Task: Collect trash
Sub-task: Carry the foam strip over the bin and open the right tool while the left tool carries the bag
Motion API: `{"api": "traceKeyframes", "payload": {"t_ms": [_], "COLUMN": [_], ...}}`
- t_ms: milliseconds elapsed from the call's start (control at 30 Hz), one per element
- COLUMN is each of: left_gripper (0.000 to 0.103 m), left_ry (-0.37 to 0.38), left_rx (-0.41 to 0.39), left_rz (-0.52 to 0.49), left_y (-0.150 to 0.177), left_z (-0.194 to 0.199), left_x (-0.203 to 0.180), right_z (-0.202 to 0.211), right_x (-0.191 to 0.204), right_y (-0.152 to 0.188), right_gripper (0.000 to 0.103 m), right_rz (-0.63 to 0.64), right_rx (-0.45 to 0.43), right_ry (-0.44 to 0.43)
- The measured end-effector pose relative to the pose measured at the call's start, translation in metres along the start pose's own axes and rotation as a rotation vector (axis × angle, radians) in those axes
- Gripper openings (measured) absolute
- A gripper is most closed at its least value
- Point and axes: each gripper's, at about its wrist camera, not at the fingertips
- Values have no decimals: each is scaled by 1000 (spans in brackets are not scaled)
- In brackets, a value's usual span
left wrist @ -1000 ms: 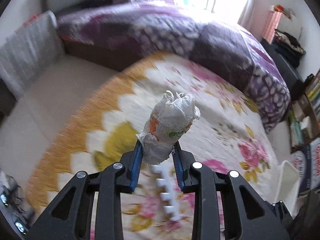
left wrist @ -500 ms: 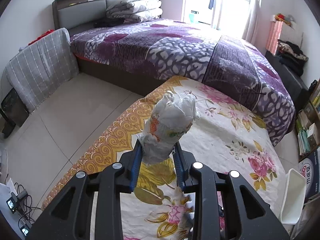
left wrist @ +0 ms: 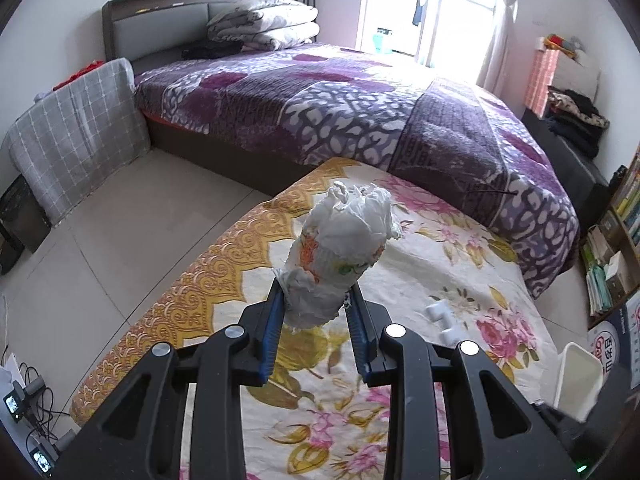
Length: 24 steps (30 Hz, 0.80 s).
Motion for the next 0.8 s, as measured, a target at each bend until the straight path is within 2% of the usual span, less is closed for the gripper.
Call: {"api": "traceKeyframes", "payload": {"t_ms": [233, 533, 800], "left_gripper": [30, 30, 31], "left_ry": [22, 91, 147], "left_rx": [-20, 7, -6], "left_rz": [-36, -70, -194], "left_y": [7, 29, 48], "left_z": [8, 8, 12], "left_x": [-31, -81, -142], "right_z": [36, 73, 103], "right_x": [-40, -89, -142], "right_y": [-1, 14, 40], "right_gripper": [21, 22, 22], "right_rz": [-68, -160, -232], "right_rx": [-21, -28, -45], "right_ry": [70, 178, 278]}}
Point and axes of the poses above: each gripper's, at about its wrist camera, not at the fingertips, and z roughly against the way its jaws point, x to its left, y to its underside
